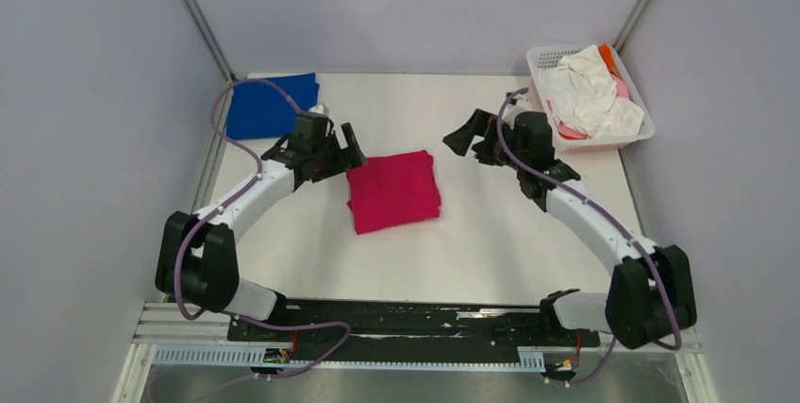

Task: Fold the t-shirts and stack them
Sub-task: Put the neatly folded tshirt into the corner of the board with the left arm

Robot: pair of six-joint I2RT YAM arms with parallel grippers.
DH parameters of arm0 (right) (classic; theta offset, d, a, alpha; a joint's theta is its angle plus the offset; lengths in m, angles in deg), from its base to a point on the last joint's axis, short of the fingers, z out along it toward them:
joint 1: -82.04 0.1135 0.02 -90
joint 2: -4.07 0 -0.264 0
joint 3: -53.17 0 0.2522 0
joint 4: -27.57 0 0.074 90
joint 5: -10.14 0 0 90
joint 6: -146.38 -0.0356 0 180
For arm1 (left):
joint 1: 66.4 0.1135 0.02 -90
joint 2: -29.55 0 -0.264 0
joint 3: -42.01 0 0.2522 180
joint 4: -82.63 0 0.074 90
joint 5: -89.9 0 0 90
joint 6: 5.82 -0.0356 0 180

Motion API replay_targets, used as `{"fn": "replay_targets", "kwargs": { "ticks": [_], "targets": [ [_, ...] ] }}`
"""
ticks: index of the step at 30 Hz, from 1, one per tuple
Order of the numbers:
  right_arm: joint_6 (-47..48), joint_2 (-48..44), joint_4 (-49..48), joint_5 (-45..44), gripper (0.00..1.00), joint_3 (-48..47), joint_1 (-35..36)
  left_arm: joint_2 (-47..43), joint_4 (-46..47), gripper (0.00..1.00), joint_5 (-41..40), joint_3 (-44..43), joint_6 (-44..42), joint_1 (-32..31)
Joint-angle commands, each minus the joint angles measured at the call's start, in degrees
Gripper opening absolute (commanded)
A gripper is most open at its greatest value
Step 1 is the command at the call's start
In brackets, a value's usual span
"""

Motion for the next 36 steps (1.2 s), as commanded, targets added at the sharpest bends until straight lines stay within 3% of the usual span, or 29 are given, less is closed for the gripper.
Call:
{"fn": "replay_targets", "kwargs": {
  "ticks": [1,8,13,20,23,28,31,32,36],
  "targets": [
    [-0.13,-11.73,5.04,-17.78,1.0,6.34,-0.08,-1.98,1.52,1.0,-0.86,8.41,3.04,-0.69],
    [0.4,-22.31,6.88,-24.45,1.0,13.73,-0.17,2.35,7.15,0.94,1.11,12.99,7.52,-1.48],
    [0.17,-23.28,8.23,-27.2,1.0,14.15,-0.17,8.03,8.95,0.87,2.62,12.15,10.27,-2.9],
    [0.57,-22.13,9.23,-28.91,1.0,13.75,-0.17,15.83,5.6,0.72,-3.88,7.3,13.52,-6.25],
    [0.94,-22.04,9.39,-29.64,1.0,13.84,-0.24,18.88,3.56,0.59,-6.02,3.73,13.11,-6.83],
    [1.78,-22.05,9.43,-30.57,1.0,13.92,-0.28,24.35,-3.77,0.28,-13.48,-2.48,11.44,-9.06],
    [2.38,-21.79,9.45,-30.74,1.0,13.79,-0.35,26.88,-6.66,0.14,-17.98,-6.93,9.51,-9.81],
    [2.66,-21.64,9.43,-30.7,1.0,13.71,-0.42,27.24,-7.74,0.03,-18.91,-7.78,8.27,-9.87],
    [3.51,-20.97,9.34,-30.89,1.0,13.53,-0.43,28.57,-11.34,0.0,-26.14,-13.54,2.9,-9.93]
  ]
}}
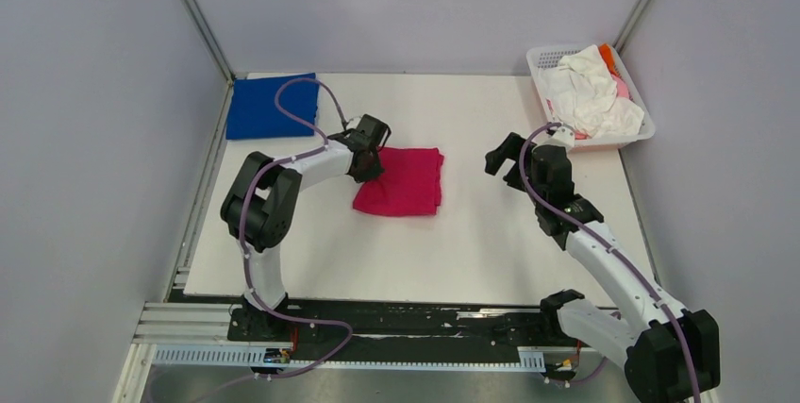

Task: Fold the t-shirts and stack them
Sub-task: Put the neatly folded tshirt into the corner of the board with the left arm

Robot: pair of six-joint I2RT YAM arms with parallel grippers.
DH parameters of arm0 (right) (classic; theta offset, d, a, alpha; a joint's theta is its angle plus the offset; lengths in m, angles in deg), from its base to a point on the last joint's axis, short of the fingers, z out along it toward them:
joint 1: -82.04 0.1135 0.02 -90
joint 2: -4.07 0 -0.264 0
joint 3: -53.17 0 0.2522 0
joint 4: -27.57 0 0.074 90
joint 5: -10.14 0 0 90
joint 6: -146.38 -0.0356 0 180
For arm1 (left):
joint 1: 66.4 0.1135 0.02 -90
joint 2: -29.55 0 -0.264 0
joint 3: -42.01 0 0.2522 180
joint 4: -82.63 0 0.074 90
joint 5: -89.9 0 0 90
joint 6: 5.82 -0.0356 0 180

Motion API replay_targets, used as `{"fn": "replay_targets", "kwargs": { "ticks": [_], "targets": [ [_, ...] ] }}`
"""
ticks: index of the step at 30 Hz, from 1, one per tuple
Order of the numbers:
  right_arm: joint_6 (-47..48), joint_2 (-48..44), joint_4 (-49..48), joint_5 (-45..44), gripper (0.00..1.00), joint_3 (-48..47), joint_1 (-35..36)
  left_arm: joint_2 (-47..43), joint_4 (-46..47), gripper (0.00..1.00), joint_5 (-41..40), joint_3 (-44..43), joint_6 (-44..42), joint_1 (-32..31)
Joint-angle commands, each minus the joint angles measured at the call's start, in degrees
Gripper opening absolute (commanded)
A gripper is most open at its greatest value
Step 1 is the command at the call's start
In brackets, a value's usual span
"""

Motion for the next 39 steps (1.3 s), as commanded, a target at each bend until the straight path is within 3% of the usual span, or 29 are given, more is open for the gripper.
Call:
{"fn": "replay_targets", "kwargs": {
  "ticks": [1,9,13,20,25,32,39],
  "targets": [
    [2.09,0.73,-1.0,-1.53,1.0,-0.72,-0.31,3.78,-10.0,0.0,-15.21,-5.48,-7.47,0.32],
    [2.83,2.73,-1.53,-3.62,1.0,-0.99,-0.37,7.56,-11.49,0.0,-34.76,-18.58,-23.4,0.72],
    [3.37,4.27,-1.76,-4.77,1.0,-1.26,-0.46,10.44,-8.52,0.0,-39.59,-24.12,-31.35,2.14],
    [4.05,7.7,-1.86,-5.89,1.0,-2.24,-0.73,12.4,1.77,0.0,-39.11,-29.88,-45.59,7.92],
    [4.32,9.59,-1.96,-6.86,1.0,-2.87,-1.11,13.68,4.2,0.0,-37.78,-35.04,-53.27,11.76],
    [4.58,12.59,-2.05,-6.97,1.0,-3.87,-1.68,15.99,5.67,0.0,-34.21,-41.28,-57.79,15.39],
    [4.34,15.08,-1.98,-7.2,1.0,-4.26,-2.15,18.43,5.62,0.0,-35.71,-47.91,-61.84,16.15]
  ]
}}
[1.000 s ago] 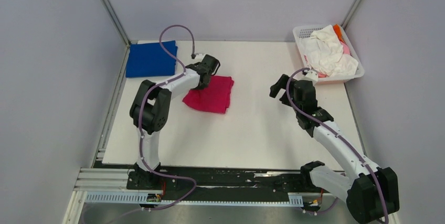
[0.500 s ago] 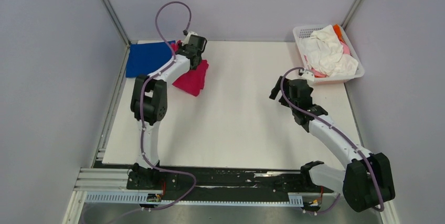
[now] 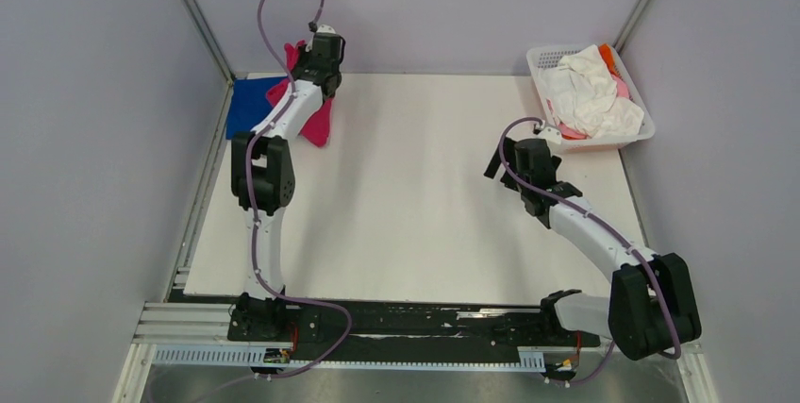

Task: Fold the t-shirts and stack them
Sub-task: Put the neatly folded tshirt into the corner of the board with the left arm

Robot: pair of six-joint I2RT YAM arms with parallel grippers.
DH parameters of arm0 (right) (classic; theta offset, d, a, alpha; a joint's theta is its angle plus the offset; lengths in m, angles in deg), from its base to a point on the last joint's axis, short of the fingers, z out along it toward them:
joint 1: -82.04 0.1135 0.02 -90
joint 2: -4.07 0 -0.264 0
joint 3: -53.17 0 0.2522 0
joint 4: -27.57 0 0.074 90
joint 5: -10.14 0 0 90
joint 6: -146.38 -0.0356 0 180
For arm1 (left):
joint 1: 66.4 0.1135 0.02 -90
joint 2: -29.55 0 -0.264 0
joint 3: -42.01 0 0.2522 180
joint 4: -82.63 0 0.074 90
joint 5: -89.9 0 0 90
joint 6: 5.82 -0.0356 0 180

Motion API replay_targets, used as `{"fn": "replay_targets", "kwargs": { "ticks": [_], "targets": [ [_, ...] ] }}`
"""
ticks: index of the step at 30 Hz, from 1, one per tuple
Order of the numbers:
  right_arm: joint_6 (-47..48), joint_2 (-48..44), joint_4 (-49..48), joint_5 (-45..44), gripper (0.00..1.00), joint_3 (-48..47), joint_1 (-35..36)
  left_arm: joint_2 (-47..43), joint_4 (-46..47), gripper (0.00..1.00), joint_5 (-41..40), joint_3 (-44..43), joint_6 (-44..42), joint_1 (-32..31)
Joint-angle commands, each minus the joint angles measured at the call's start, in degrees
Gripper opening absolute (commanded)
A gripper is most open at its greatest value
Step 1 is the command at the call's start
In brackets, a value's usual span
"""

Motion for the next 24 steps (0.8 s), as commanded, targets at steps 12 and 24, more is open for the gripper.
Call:
{"fn": "replay_targets", "kwargs": {
  "ticks": [12,24],
  "targets": [
    [0.48,0.11,-1.85,-0.04,1.0,-2.31,-0.67,-3.18,-0.67,0.0,4.79,-9.62,-2.97,0.18],
    [0.01,-0.16,-1.84,1.03,1.0,-2.29,-0.93,-4.04,-1.67,0.0,5.95,-12.35,-3.59,0.16]
  ]
}}
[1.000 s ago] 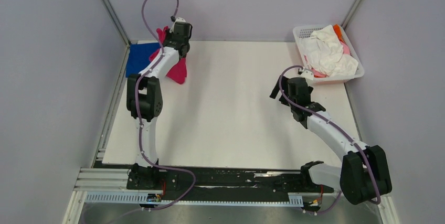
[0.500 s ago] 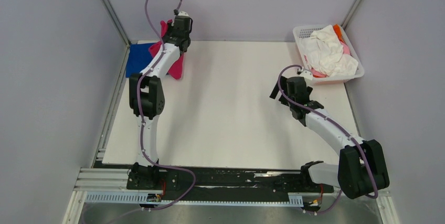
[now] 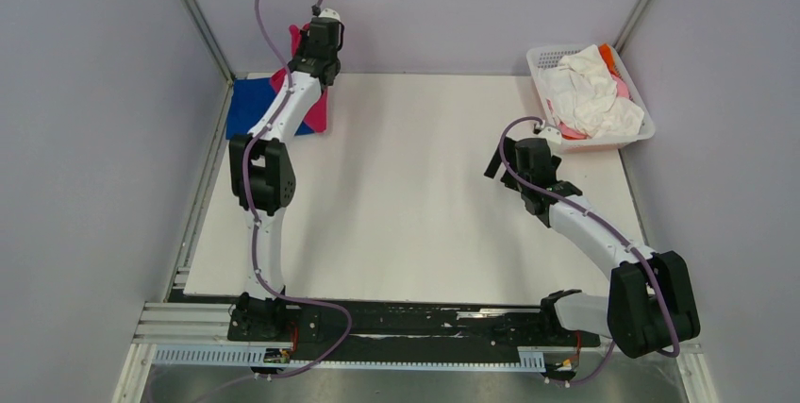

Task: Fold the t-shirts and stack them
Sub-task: Put the neatly folded tshirt into the corner of the board with the left arm

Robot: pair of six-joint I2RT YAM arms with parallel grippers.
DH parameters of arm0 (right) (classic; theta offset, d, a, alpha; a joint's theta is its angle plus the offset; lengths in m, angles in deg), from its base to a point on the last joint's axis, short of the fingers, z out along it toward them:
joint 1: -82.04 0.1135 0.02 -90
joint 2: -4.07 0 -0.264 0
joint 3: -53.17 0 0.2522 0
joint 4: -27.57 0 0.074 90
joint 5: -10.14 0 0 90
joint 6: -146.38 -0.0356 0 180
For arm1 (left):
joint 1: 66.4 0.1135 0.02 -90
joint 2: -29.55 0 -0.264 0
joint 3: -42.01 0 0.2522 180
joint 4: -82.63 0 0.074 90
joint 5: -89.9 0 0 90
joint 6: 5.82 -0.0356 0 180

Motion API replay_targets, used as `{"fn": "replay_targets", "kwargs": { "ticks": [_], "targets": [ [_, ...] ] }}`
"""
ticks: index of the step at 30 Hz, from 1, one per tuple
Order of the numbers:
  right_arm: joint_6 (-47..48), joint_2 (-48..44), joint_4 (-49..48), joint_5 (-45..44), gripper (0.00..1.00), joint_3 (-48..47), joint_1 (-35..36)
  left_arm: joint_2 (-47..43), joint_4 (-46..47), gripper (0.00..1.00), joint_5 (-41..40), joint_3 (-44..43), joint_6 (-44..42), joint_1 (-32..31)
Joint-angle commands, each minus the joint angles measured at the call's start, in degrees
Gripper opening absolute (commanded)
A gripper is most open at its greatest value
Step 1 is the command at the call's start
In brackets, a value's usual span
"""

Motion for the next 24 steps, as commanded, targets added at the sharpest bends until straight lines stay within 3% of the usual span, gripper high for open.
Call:
{"fn": "replay_targets", "kwargs": {
  "ticks": [1,24],
  "targets": [
    [0.03,-1.21,-1.9,0.28,1.0,-2.03,-0.49,-4.69,1.55,0.0,0.14,-3.82,-0.4,0.22],
    [0.66,4.6,-1.77,-0.35,1.0,-4.15,-1.36,-1.79,2.0,0.0,6.12,-2.06,-2.31,5.38]
  ]
}}
